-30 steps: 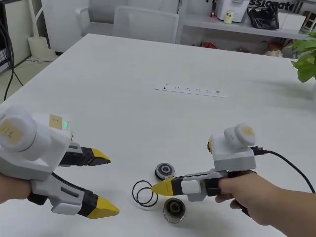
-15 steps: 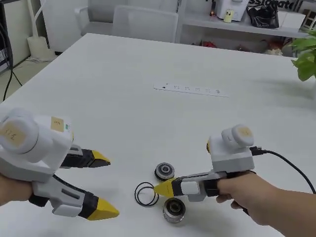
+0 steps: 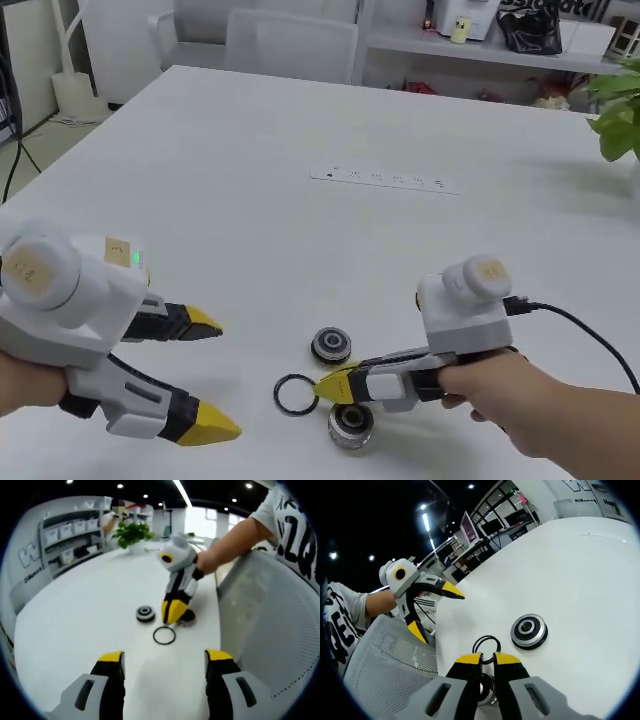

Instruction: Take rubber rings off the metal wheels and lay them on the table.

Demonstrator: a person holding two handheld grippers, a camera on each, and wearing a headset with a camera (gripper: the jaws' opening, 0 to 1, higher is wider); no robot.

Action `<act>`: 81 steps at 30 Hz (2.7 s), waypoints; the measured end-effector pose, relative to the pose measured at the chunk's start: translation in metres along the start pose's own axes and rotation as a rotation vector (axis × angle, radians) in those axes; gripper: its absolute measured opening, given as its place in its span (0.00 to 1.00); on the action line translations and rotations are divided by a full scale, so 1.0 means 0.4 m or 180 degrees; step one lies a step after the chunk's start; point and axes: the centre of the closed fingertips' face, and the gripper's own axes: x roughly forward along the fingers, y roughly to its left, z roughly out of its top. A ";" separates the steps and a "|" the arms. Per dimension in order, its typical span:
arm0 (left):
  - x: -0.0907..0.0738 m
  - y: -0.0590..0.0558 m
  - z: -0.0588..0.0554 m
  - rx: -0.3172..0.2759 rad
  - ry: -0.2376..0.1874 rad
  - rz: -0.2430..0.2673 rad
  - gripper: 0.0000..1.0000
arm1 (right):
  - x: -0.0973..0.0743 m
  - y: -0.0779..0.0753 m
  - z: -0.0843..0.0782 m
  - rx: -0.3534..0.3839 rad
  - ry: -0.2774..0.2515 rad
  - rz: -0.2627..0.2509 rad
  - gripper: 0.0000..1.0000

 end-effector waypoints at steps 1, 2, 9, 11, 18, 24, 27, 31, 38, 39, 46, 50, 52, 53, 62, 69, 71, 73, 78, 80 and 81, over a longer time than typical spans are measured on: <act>0.000 0.000 -0.001 -0.0003 0.0002 -0.0002 0.66 | -0.002 0.002 0.001 -0.0005 -0.0002 0.0003 0.06; 0.000 0.000 -0.001 -0.0008 0.0004 -0.0003 0.66 | -0.005 0.004 0.003 -0.0008 -0.0004 0.0002 0.06; -0.002 0.007 0.006 -0.0007 -0.0008 0.0020 0.66 | -0.025 0.020 0.031 -0.0091 -0.0084 0.0009 0.11; -0.002 0.011 0.007 -0.0016 0.0002 0.0027 0.66 | -0.029 0.022 0.035 -0.0106 -0.0092 0.0026 0.11; 0.003 0.032 0.016 -0.0091 -0.0038 0.0064 0.65 | -0.050 0.025 0.052 -0.0191 -0.0166 0.0004 0.14; 0.011 0.042 0.025 -0.0078 -0.0030 0.0064 0.65 | -0.075 0.016 0.069 -0.0321 -0.0228 -0.0067 0.17; 0.013 0.047 0.031 -0.0066 -0.0034 0.0064 0.65 | -0.084 0.011 0.076 -0.0354 -0.0256 -0.0095 0.19; 0.016 0.055 0.040 -0.0051 -0.0043 0.0067 0.65 | -0.099 0.000 0.083 -0.0408 -0.0287 -0.0155 0.21; 0.028 0.067 0.049 -0.0048 -0.0040 0.0071 0.64 | -0.117 -0.023 0.098 -0.0493 -0.0365 -0.0254 0.24; 0.030 0.068 0.052 -0.0042 -0.0040 0.0070 0.64 | -0.119 -0.025 0.099 -0.0511 -0.0374 -0.0271 0.25; 0.046 0.085 0.062 -0.0022 -0.0037 0.0064 0.64 | -0.130 -0.048 0.106 -0.0703 -0.0382 -0.0389 0.28; 0.058 0.100 0.067 -0.0009 -0.0024 0.0071 0.64 | -0.134 -0.062 0.108 -0.0767 -0.0394 -0.0445 0.30; 0.065 0.109 0.071 0.0001 -0.0019 0.0081 0.64 | -0.136 -0.071 0.108 -0.0801 -0.0393 -0.0477 0.30; 0.069 0.113 0.075 -0.0011 -0.0029 0.0082 0.64 | -0.137 -0.075 0.109 -0.0823 -0.0395 -0.0493 0.30; 0.098 0.123 0.082 0.0002 -0.0011 0.0053 0.63 | -0.133 -0.108 0.104 -0.0919 -0.0355 -0.0572 0.30; 0.119 0.123 0.089 -0.0004 -0.0027 0.0011 0.61 | -0.116 -0.116 0.091 -0.0997 -0.0280 -0.0568 0.30; 0.127 0.123 0.089 -0.0010 -0.0024 -0.0003 0.60 | -0.111 -0.116 0.087 -0.1031 -0.0249 -0.0564 0.29; 0.133 0.123 0.088 -0.0019 -0.0016 -0.0021 0.59 | -0.106 -0.115 0.083 -0.1045 -0.0225 -0.0545 0.29; 0.146 0.123 0.091 -0.0023 -0.0021 -0.0051 0.57 | -0.095 -0.118 0.073 -0.1116 -0.0149 -0.0532 0.28; 0.153 0.122 0.090 -0.0027 -0.0008 -0.0072 0.56 | -0.090 -0.120 0.072 -0.1118 -0.0144 -0.0529 0.28; 0.155 0.122 0.090 -0.0026 -0.0006 -0.0075 0.55 | -0.087 -0.120 0.071 -0.1119 -0.0140 -0.0528 0.28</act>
